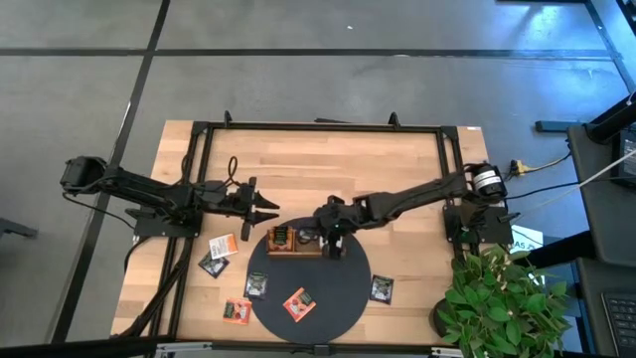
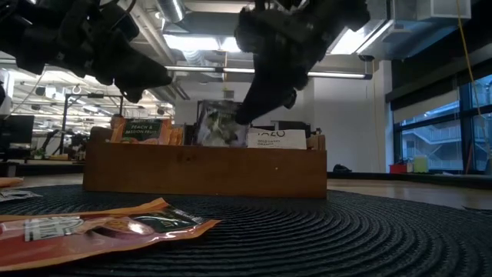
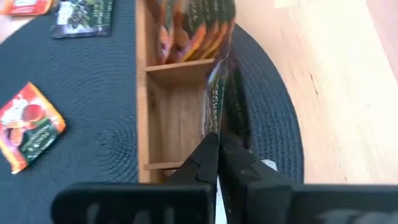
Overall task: Pick & Place Tea
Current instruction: Put the black tea bag into the middle section of the wooden organizer, then put the white tea bag into the right section of the wooden organizer
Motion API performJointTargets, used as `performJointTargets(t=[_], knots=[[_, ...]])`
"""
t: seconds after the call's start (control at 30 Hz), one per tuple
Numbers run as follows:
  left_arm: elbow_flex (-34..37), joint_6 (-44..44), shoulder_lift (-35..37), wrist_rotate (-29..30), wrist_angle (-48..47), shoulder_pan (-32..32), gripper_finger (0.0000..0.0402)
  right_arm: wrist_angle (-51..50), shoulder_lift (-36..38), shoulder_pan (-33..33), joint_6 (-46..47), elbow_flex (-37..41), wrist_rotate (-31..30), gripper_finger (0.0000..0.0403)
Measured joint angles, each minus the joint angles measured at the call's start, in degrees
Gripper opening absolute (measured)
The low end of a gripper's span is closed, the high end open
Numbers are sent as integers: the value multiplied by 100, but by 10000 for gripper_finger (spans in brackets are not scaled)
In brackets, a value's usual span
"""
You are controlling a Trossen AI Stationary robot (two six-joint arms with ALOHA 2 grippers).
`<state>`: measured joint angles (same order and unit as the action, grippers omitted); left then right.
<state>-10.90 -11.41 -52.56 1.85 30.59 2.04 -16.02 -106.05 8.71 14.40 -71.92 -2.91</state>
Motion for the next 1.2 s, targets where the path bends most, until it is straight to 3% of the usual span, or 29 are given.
performJointTargets(t=[0.43,0.83,0.97,1.1,1.2], knots=[[0,16,0,0,-140,0,113,-1,-36,-72,-567,0,-1,24],[-23,-120,-2,-131,-746,0,110,-12,-36,-72,-575,-30,-45,95],[-545,-463,-2,-325,-2300,2,112,-4,-30,-82,-647,-63,-47,100],[-1399,-886,-11,13,-4673,80,113,-11,-30,-151,-748,-66,-47,101],[-1840,-1637,-9,196,-5909,270,114,-108,-30,-223,-743,-68,-53,101]])
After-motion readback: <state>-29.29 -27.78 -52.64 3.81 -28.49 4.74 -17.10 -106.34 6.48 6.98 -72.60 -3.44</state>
